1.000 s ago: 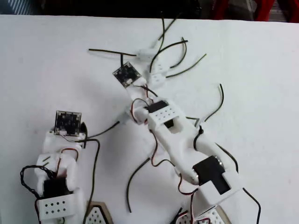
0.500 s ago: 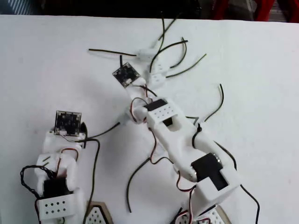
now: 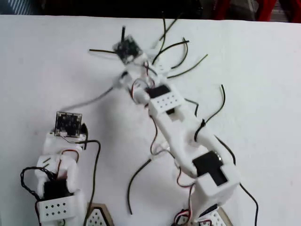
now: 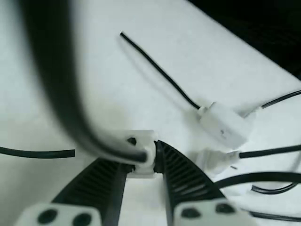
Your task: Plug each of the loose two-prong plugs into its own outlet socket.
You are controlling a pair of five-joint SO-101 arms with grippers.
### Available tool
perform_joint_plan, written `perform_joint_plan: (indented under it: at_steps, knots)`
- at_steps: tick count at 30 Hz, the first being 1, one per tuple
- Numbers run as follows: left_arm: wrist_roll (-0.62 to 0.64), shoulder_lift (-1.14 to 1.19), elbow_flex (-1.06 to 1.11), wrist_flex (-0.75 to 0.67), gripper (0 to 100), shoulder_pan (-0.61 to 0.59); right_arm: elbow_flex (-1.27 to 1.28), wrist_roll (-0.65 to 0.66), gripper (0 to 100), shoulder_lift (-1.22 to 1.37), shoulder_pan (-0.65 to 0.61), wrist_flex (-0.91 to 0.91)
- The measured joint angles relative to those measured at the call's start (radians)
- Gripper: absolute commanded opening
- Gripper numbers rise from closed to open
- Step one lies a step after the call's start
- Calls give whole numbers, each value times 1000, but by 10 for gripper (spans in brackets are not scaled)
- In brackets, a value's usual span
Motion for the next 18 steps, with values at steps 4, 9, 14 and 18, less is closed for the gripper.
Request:
perform_joint_plan:
  at_steps: [4, 9, 14, 18]
  knots:
    - [0, 0, 0, 0, 201, 0, -133, 0, 82, 118, 57, 2]
    - [0, 0, 0, 0, 201, 0, -247, 0, 225, 183, 58, 178]
    - [0, 0, 0, 0, 201, 0, -344, -2, 226, 157, 44, 417]
    - [0, 0, 0, 0, 200, 0, -394, -2, 225, 35, 3, 617]
